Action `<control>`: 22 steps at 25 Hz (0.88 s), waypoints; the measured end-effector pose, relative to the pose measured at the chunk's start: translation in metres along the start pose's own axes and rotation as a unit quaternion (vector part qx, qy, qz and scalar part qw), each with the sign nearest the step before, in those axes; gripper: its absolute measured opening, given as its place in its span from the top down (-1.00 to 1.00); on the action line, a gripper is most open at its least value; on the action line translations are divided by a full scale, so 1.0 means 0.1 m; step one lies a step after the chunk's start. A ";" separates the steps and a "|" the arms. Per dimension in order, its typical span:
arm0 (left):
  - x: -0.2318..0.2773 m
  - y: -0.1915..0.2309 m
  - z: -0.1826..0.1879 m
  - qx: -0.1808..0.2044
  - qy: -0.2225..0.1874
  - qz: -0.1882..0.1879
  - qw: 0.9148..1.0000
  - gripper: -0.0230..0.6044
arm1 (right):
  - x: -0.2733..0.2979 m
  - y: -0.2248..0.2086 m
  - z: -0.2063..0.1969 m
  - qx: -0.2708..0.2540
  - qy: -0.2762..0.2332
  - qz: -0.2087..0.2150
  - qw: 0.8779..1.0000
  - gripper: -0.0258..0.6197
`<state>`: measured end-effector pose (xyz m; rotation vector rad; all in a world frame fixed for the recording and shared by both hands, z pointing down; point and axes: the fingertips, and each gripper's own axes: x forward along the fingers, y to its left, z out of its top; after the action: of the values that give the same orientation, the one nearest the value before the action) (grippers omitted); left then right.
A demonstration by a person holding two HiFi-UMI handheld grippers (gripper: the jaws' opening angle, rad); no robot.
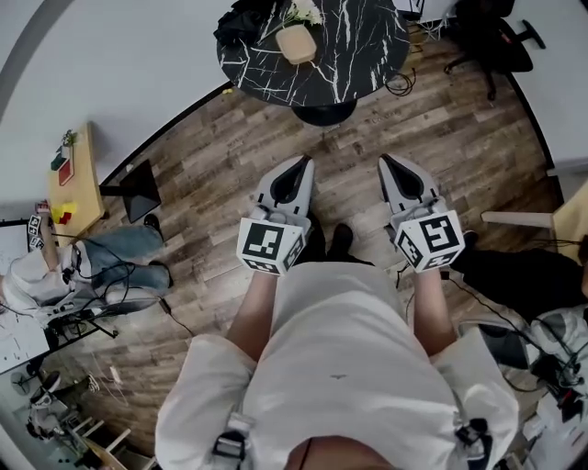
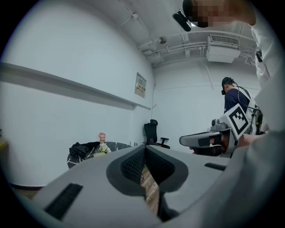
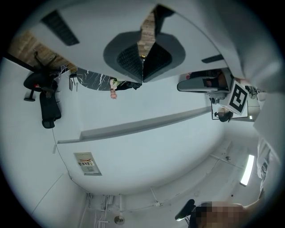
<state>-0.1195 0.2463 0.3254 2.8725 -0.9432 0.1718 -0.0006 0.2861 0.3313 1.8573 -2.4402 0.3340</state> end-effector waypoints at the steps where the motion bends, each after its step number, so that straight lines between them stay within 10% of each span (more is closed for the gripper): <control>1: 0.00 0.00 -0.01 0.002 0.000 -0.001 1.000 0.92 | 0.01 0.00 -0.01 0.001 0.001 0.000 1.000 0.90; 22: 0.74 0.84 -0.02 0.004 0.018 -0.029 0.999 0.67 | 1.19 -0.24 0.22 -0.016 0.030 0.006 0.999 0.50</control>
<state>-0.1101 0.1359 0.3440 2.8892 -0.8525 0.2224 -0.0081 0.1631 0.3338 1.7933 -2.4035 0.3450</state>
